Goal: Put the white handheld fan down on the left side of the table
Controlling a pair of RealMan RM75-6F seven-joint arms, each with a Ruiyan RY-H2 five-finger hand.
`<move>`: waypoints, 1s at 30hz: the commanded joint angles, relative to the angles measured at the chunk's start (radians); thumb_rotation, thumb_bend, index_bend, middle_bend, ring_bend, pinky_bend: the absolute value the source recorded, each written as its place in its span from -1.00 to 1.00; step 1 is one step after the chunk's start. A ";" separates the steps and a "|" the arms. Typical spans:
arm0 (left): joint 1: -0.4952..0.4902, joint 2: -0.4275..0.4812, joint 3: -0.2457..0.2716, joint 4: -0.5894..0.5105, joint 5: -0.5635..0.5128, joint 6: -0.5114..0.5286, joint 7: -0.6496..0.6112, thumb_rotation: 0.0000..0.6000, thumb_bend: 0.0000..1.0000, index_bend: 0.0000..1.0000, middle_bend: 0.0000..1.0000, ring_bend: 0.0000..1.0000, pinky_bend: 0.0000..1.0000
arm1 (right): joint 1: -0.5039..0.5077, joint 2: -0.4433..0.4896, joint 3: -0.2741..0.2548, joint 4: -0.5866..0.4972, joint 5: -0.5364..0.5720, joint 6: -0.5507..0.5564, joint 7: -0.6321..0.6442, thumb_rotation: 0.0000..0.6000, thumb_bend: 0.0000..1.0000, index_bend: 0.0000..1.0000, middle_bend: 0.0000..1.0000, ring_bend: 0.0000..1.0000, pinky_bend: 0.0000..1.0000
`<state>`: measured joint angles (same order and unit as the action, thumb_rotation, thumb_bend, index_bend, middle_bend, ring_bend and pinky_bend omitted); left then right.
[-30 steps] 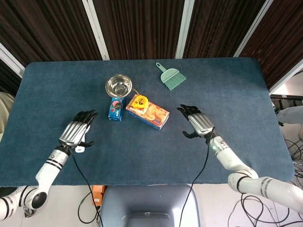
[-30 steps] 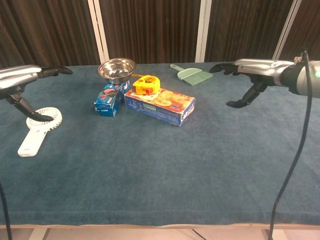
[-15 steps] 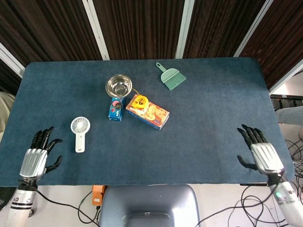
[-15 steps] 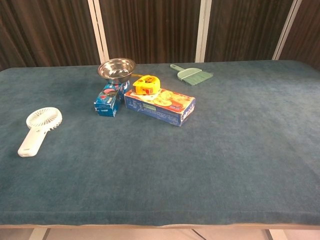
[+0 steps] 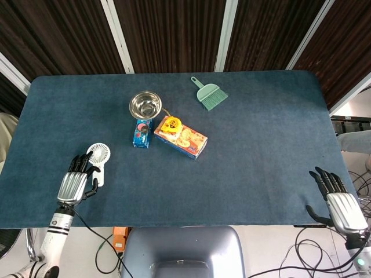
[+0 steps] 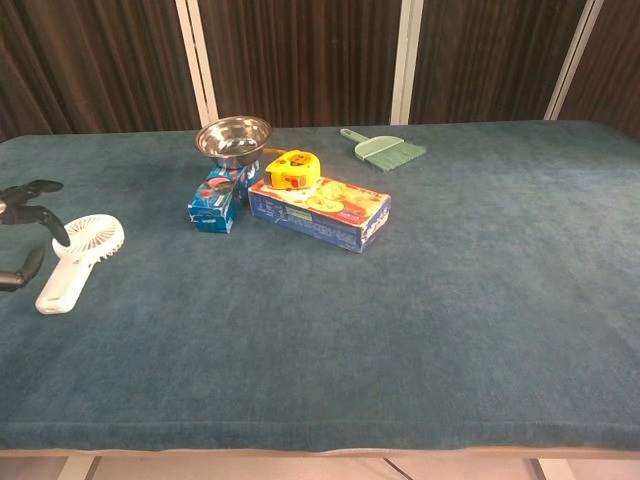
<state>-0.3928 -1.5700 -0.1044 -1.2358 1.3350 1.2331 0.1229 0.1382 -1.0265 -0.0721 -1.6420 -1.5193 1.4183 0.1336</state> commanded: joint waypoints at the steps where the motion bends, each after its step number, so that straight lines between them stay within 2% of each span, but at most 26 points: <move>1: -0.027 -0.027 -0.026 0.031 -0.038 -0.044 0.028 0.52 0.26 -0.22 -1.00 -1.00 -0.97 | -0.001 0.003 0.006 -0.004 0.005 -0.007 -0.003 1.00 -0.45 -1.00 -1.00 -1.00 -1.00; 6: -0.051 -0.040 -0.047 0.057 -0.096 -0.114 0.057 0.52 0.26 -0.26 -1.00 -1.00 -0.97 | -0.006 0.000 0.017 0.002 0.000 -0.005 -0.003 1.00 -0.45 -1.00 -1.00 -1.00 -1.00; 18: -0.059 -0.048 -0.041 0.097 -0.148 -0.161 0.135 0.51 0.26 -0.26 -1.00 -1.00 -0.97 | -0.014 0.000 0.027 0.000 -0.011 -0.015 -0.006 1.00 -0.45 -1.00 -1.00 -1.00 -1.00; 30: -0.064 -0.054 -0.047 0.122 -0.159 -0.169 0.131 0.52 0.26 -0.25 -1.00 -1.00 -0.97 | -0.023 0.003 0.037 -0.002 -0.015 -0.016 -0.005 1.00 -0.45 -1.00 -1.00 -1.00 -1.00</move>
<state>-0.4569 -1.6246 -0.1510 -1.1133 1.1762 1.0634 0.2543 0.1152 -1.0232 -0.0350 -1.6440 -1.5344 1.4023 0.1291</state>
